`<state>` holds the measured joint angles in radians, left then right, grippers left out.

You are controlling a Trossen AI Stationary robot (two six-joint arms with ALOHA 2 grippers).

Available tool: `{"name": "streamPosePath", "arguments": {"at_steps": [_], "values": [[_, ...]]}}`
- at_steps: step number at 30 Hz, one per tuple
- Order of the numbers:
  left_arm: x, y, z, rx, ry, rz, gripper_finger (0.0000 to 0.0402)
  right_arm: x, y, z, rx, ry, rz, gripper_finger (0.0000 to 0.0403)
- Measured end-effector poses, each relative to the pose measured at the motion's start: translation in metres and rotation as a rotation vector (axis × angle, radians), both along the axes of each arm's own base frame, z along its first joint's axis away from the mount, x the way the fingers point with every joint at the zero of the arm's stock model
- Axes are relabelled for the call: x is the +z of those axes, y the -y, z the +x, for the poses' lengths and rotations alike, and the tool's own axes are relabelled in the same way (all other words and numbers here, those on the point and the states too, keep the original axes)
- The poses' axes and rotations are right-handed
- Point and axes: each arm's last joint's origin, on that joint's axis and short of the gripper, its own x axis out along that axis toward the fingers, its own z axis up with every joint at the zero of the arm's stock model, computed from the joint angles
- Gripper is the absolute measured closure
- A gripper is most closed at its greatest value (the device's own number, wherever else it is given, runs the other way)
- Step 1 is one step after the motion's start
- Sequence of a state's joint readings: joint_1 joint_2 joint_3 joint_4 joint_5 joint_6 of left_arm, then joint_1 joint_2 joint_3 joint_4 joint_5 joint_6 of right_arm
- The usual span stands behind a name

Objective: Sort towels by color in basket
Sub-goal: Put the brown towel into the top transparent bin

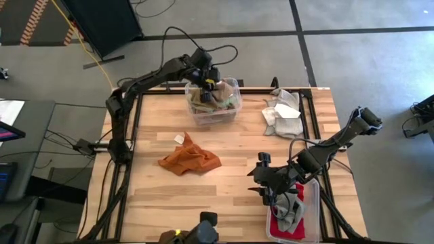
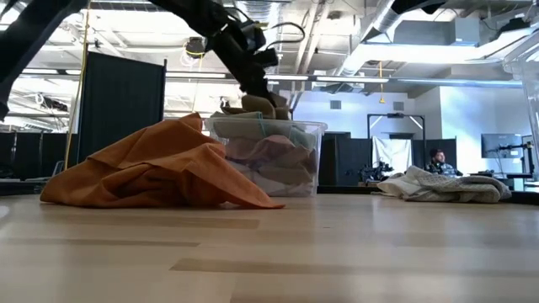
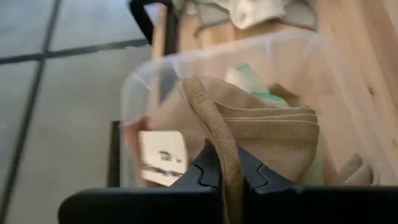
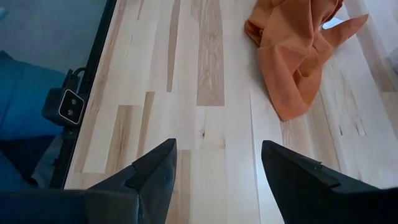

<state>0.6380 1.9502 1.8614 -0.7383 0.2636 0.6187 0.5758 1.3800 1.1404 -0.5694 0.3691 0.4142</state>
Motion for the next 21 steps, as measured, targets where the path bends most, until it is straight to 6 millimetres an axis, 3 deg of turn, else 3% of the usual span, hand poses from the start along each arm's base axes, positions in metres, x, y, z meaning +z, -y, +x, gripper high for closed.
{"name": "streamPosePath", "arguments": {"at_steps": [13, 21], "values": [[-0.081, -0.008, 0.026, -0.041, -0.197, -0.159, 0.0401, 0.0, 0.0, 0.0, -0.002, -0.002, 0.003, 0.014], [-0.116, -0.011, 0.036, -0.036, -0.27, -0.182, 0.0401, 0.0, -0.002, -0.001, -0.001, -0.002, 0.008, 0.014]]}}
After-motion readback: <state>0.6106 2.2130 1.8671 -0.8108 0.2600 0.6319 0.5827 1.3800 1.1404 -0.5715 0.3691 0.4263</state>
